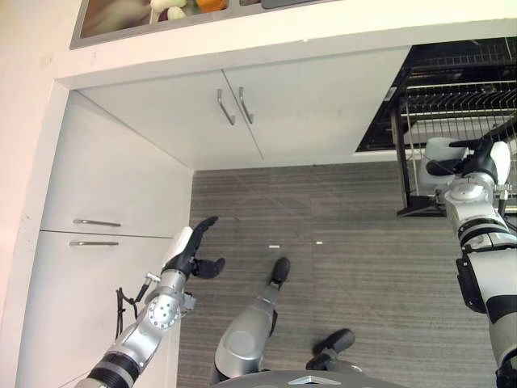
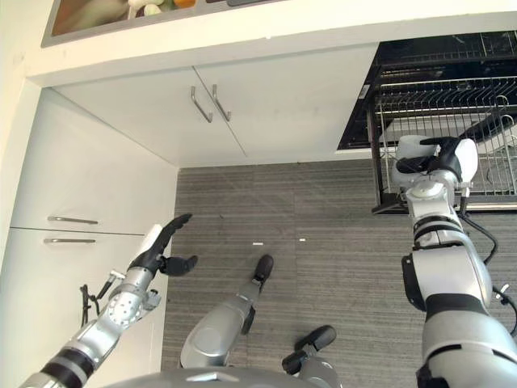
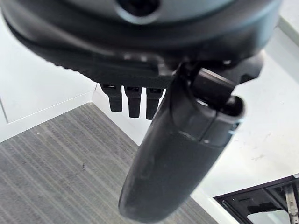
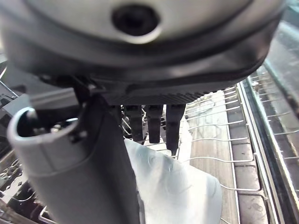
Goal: Place the dishes in the dishwasher.
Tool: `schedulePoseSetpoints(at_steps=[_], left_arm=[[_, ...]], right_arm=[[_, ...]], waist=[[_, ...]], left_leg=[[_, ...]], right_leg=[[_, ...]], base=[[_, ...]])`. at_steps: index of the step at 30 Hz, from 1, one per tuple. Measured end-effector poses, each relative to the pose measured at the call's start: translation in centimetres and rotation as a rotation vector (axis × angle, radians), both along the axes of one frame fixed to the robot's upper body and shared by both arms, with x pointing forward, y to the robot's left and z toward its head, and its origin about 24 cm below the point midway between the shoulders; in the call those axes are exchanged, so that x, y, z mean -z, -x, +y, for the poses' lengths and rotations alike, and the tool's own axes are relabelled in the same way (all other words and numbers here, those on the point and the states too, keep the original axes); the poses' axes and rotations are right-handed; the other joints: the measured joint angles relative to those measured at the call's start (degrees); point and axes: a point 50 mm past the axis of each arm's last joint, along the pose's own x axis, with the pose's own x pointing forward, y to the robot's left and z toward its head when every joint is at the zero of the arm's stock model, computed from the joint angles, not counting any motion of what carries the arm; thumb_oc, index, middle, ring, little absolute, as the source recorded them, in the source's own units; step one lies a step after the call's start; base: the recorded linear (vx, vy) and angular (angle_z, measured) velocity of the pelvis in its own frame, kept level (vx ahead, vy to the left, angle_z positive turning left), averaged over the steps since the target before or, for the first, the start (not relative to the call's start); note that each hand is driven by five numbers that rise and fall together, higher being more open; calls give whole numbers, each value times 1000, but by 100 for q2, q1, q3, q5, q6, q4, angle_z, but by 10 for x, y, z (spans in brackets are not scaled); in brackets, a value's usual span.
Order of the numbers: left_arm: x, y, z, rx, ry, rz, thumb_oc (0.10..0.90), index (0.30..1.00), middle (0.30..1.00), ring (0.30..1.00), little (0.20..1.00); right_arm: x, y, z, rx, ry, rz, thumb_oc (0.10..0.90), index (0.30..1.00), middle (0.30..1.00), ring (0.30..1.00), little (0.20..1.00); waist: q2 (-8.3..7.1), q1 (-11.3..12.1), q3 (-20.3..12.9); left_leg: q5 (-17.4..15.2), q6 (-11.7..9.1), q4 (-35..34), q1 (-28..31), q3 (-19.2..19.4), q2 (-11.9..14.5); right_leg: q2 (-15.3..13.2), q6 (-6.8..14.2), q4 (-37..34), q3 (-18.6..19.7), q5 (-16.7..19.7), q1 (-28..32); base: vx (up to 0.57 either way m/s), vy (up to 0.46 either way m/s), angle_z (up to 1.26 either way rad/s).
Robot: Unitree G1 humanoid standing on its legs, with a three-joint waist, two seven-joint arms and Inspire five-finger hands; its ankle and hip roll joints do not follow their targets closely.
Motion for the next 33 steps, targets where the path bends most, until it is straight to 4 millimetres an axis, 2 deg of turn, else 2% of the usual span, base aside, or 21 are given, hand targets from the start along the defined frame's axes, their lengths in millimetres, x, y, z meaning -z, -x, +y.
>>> schedulePoseSetpoints(at_steps=[2,3,8,12,13,14,16,17,19,20,21,22,23,24,26,27,29,30,31,32,33], left_arm=[[6,-1,0,-14,4,17,800,900,900,900,900],[17,4,4,-36,-11,77,800,900,900,900,900],[36,21,12,-78,-26,186,800,900,900,900,900],[43,26,13,-90,-33,222,800,900,900,900,900],[48,29,15,-103,-39,243,800,900,900,900,900],[48,29,15,-103,-39,243,800,900,900,900,900],[65,40,21,-179,-34,324,800,900,900,900,900],[74,47,21,-219,-22,368,800,900,900,900,900],[87,56,14,-257,-13,435,800,900,900,900,900],[93,64,11,-265,-13,475,800,900,900,900,900],[100,72,8,-278,-13,514,800,900,900,900,900],[104,76,6,-295,-8,538,800,900,900,900,900],[112,85,3,-347,20,587,800,900,900,900,900],[112,85,3,-347,20,587,800,900,900,900,900],[120,98,4,-419,40,641,800,900,900,900,900],[125,107,5,-497,79,667,800,900,900,900,900],[138,153,13,-653,108,797,800,900,900,900,900],[142,171,14,-693,112,847,800,900,900,900,900],[143,178,14,-720,128,862,800,900,900,900,900],[143,178,14,-720,128,862,800,900,900,900,900],[146,189,12,-769,147,888,800,900,900,900,900]], right_arm=[[-4,-2,2,-7,1,-11,800,900,900,900,900],[-9,-6,5,-27,20,-21,800,900,900,900,900],[-17,-11,12,-71,42,-36,800,900,900,900,900],[-24,-16,20,-110,45,-72,800,900,900,900,900],[-26,-19,30,-149,35,-113,800,900,900,900,900],[-26,-19,30,-149,35,-113,800,900,900,900,900],[-18,-20,66,-278,-22,-227,800,900,900,900,900],[-6,-9,86,-332,-90,-308,800,900,900,900,900],[12,43,110,-363,-251,-533,800,900,900,900,900],[26,65,121,-359,-310,-566,800,900,900,900,900],[39,77,129,-364,-343,-550,800,900,900,900,900],[48,82,130,-355,-363,-524,800,900,900,900,900],[69,96,123,-310,-382,-451,800,900,900,900,900],[69,96,123,-310,-382,-451,800,900,900,900,900],[84,116,117,-266,-389,-402,800,900,900,900,900],[83,127,119,-285,-395,-409,800,900,900,900,900],[82,141,143,-475,-411,-360,800,900,900,900,900],[77,145,147,-577,-376,-341,800,900,900,900,900],[71,144,144,-624,-339,-336,800,900,900,900,900],[71,144,144,-624,-339,-336,800,900,900,900,900],[64,139,143,-656,-314,-355,800,900,900,900,900]], waist=[[-1,-30,0],[-3,-107,-1],[-32,-256,-13],[-64,-350,-30],[-103,-427,-51],[-103,-427,-51],[-267,-652,-143],[-342,-795,-187],[-380,-873,-218],[-376,-938,-215],[-383,-1070,-218],[-380,-1144,-220],[-386,-1255,-282],[-386,-1255,-282],[-412,-1417,-428],[-384,-1439,-478],[-361,-1646,-648],[-304,-1764,-699],[-231,-1789,-757],[-231,-1789,-757],[-152,-1730,-864]], left_leg=[[1,1,1,11,13,4],[5,7,1,17,30,13],[5,8,-2,144,117,60],[5,8,-13,333,193,128],[5,7,-14,362,242,158],[5,7,-14,362,242,158],[3,5,-17,412,322,205],[2,3,-21,430,336,222],[2,3,-22,490,355,204],[1,2,-24,572,402,176],[-9,-12,-24,660,438,160],[-19,-24,-25,739,453,156],[-76,-91,-36,830,488,184],[-76,-91,-36,830,488,184],[-240,-292,-30,852,797,298],[-256,-297,-32,904,995,344],[-248,-230,-34,1176,1337,422],[-223,-146,-33,1323,1420,468],[-201,-115,-32,1393,1417,506],[-201,-115,-32,1393,1417,506],[-198,-112,-32,1451,1416,573]], right_leg=[[-1,4,0,18,3,1],[-2,10,1,39,8,-2],[13,15,10,130,12,73],[57,13,9,241,13,208],[72,-1,7,302,23,208],[72,-1,7,302,23,208],[93,-8,2,398,26,201],[108,-8,2,420,25,207],[80,-17,15,398,29,273],[53,-18,10,397,29,345],[33,-18,2,433,29,424],[28,-17,2,454,29,495],[37,-22,2,494,30,584],[37,-22,2,494,30,584],[47,-24,19,594,8,498],[38,-52,61,695,-9,487],[53,-30,41,1132,40,566],[86,-24,-6,1210,46,664],[132,-48,-5,1218,30,736],[132,-48,-5,1218,30,736],[191,-86,-7,1225,7,776]], base=[[-5,22,-5],[-5,0,-5],[-1,-6,-9],[-16,-1,-14],[-10,9,-14],[-2,10,-19],[-39,34,-19],[-58,47,-11],[-8,-11,0],[23,-48,-3],[15,-30,-9],[7,-28,-14],[2,-9,-10],[8,-10,-20],[-7,-14,-20],[-18,-19,-55],[-5,-61,-98],[-14,-85,-57],[-14,-41,-19],[-25,-42,1],[-14,-93,-3]])
